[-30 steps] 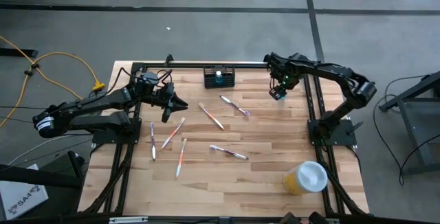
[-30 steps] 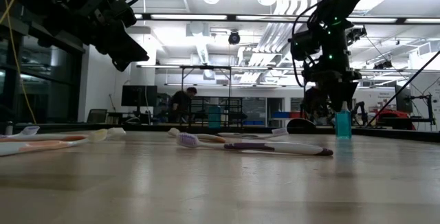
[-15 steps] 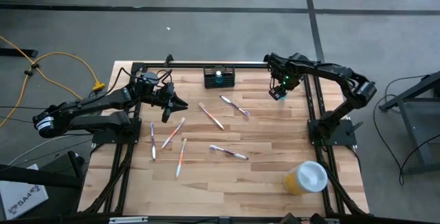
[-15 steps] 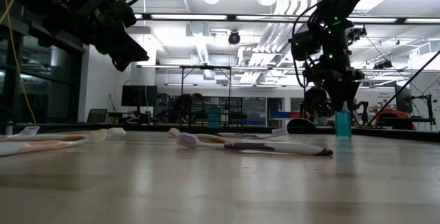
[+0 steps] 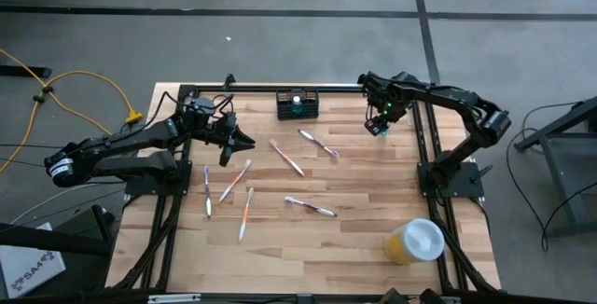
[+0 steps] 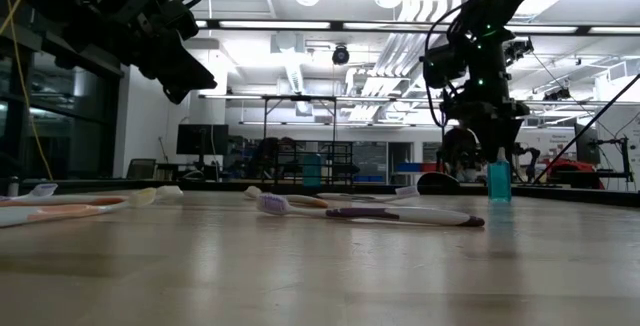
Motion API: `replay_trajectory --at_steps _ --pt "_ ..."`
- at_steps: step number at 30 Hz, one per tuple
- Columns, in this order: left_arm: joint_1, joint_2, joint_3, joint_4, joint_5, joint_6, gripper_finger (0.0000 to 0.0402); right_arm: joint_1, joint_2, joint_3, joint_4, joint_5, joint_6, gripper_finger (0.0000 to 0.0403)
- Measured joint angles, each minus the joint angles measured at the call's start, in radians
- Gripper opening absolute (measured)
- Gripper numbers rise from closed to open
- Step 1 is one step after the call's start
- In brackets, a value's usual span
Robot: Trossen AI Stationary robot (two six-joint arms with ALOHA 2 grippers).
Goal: Pick & Place toothbrushing station
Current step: Put the blue mouthwash into the wire organizer
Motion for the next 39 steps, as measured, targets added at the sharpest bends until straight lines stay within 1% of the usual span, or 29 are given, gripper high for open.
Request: replay_trajectory --at_steps 15,24,34,39 --pt "0.000 0.000 0.000 0.000 0.000 0.000 0.0071 0.000 0.000 0.000 -0.002 0.000 0.001 0.0207" --pt "0.000 0.000 0.000 0.000 0.000 0.000 0.0071 -0.001 0.049 0.000 -0.003 -0.008 0.001 0.0170" --pt "0.000 0.000 0.000 0.000 0.000 0.000 0.0071 -0.001 0.051 0.000 0.002 0.018 0.010 0.0163" --pt "0.000 0.000 0.000 0.000 0.000 0.000 0.0071 -0.001 0.051 0.000 0.003 0.019 0.011 0.0144"
